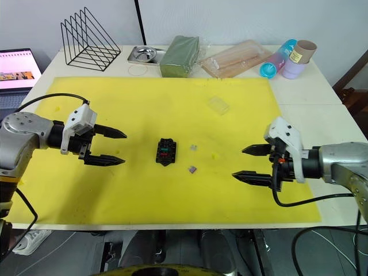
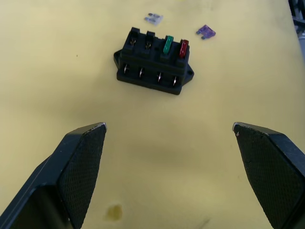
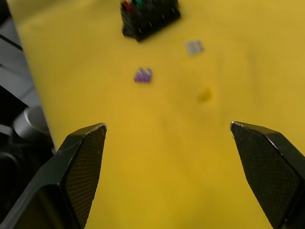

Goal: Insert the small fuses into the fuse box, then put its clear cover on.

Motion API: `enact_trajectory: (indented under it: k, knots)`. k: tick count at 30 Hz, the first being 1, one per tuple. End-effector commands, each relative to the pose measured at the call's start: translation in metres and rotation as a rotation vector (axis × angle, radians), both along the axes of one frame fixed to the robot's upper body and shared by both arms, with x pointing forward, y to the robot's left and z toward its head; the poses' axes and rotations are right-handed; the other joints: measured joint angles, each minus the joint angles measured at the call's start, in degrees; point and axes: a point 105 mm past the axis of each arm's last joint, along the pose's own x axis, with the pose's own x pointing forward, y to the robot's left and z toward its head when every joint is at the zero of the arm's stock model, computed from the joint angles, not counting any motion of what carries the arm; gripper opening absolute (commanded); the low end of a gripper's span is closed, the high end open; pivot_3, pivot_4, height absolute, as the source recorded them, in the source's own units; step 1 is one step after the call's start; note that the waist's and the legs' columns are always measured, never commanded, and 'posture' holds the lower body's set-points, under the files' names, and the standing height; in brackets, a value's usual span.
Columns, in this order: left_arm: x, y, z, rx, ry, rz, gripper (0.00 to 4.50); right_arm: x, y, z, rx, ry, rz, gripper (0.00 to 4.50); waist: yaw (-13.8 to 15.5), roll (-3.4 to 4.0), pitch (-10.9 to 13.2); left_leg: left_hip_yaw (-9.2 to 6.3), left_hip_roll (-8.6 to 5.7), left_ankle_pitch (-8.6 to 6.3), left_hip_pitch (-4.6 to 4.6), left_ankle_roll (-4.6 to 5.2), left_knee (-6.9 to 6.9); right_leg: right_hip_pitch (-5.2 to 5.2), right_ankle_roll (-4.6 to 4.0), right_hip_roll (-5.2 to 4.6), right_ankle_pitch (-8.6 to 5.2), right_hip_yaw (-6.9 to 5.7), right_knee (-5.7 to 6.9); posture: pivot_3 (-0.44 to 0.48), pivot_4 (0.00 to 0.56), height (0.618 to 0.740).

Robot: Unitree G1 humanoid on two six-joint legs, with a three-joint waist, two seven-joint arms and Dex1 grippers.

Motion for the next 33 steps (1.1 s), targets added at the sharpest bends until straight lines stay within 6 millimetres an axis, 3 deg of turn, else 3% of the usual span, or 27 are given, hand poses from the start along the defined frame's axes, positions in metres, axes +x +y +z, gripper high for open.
enact_trajectory:
  k: [1,6,13,21,33]
  knots:
    - [-0.003,-0.021,-0.003,-0.026,-0.031,-0.036,4.5,0.0,0.024,0.0,0.076,0.067,0.022,4.44,0.1,-0.02,0.0,0.0,0.01,0.0,-0.01,0.0,0.01,0.01,0.01,-0.01,0.0,0.0,0.0,0.0,0.15,0.74]
    - [-0.005,-0.031,-0.006,-0.044,-0.037,-0.05,4.5,-0.001,0.05,-0.01,0.093,0.169,0.044,4.44,0.1,-0.03,0.0,-0.03,0.01,0.0,-0.05,0.0,0.03,0.0,0.01,-0.03,0.01,0.01,0.01,0.0,0.15,0.74]
    - [-0.008,-0.033,-0.008,-0.041,-0.04,-0.045,4.5,-0.001,0.067,-0.029,0.176,0.349,0.016,4.44,0.1,-0.03,0.0,-0.04,0.01,0.0,-0.05,0.0,0.04,-0.01,0.02,-0.04,0.01,0.01,0.02,0.0,0.15,0.74]
    - [-0.008,-0.031,-0.009,-0.038,-0.05,-0.022,4.5,0.012,0.071,-0.049,0.221,0.464,-0.086,4.44,0.0,-0.03,0.0,-0.03,0.01,0.0,-0.05,0.0,0.03,-0.01,0.02,-0.04,0.01,0.0,0.04,0.0,0.15,0.74]
    - [-0.003,-0.031,-0.012,-0.045,-0.061,-0.005,4.5,0.019,0.08,-0.06,0.325,0.588,-0.149,4.44,-0.3,-0.03,0.0,-0.03,0.01,0.0,-0.04,0.0,0.01,-0.02,0.02,0.01,0.01,0.01,0.04,0.0,0.15,0.74]
